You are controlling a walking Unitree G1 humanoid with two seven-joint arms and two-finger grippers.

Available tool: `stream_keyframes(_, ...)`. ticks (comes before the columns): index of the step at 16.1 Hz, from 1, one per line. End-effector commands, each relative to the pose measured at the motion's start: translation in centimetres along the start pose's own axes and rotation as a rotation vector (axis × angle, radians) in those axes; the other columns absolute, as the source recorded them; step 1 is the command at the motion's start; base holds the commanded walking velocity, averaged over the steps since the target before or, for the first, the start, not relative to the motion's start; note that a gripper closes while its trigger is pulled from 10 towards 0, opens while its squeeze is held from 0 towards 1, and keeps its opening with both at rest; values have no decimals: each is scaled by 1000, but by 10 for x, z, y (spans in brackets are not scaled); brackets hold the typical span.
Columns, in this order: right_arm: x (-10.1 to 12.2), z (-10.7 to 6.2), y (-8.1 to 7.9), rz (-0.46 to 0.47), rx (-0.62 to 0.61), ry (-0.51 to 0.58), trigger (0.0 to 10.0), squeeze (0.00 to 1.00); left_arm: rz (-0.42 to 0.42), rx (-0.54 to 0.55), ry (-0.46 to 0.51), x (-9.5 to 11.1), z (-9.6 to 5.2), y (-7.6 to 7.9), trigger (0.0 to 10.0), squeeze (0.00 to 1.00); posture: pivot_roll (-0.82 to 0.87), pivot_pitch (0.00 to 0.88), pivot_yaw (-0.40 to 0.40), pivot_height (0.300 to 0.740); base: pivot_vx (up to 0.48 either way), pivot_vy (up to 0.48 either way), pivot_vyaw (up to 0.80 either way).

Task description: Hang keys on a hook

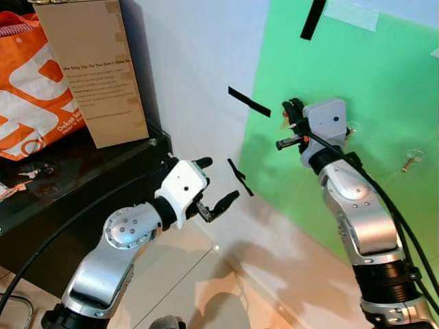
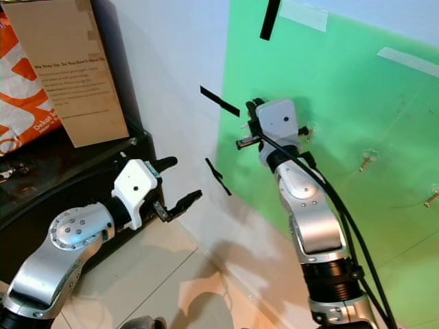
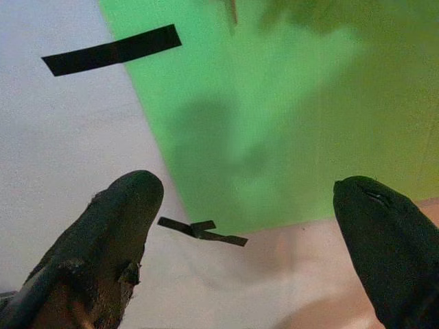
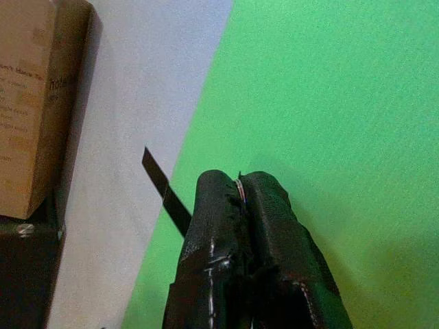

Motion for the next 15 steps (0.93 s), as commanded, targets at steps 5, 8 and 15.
stream_keyframes(5,-7,-1,-2,-17,14,-13,10000,0,26,-4,15,7,1,0,10000,0,63,23,-26,740,0,0,0)
stream_keyframes(8,-12,1,-18,-28,85,-35,10000,0,26,-4,13,7,1,0,10000,0,65,31,-25,740,0,0,0)
stream_keyframes(15,-18,3,-15,-57,65,-64,10000,0,24,-3,8,5,0,0,10000,0,67,38,-26,740,0,0,0)
Point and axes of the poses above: a point about 5 cm out from each wrist's last joint towards the gripper, its own z axis pointing out of the wrist towards the gripper, its own x axis along the axis of the wrist's last joint, y = z × x, the point moved 4 cm from there along z, pointing out of the wrist towards the gripper, and after that the axes turned 4 degrees about -z, right-handed, at the moved point
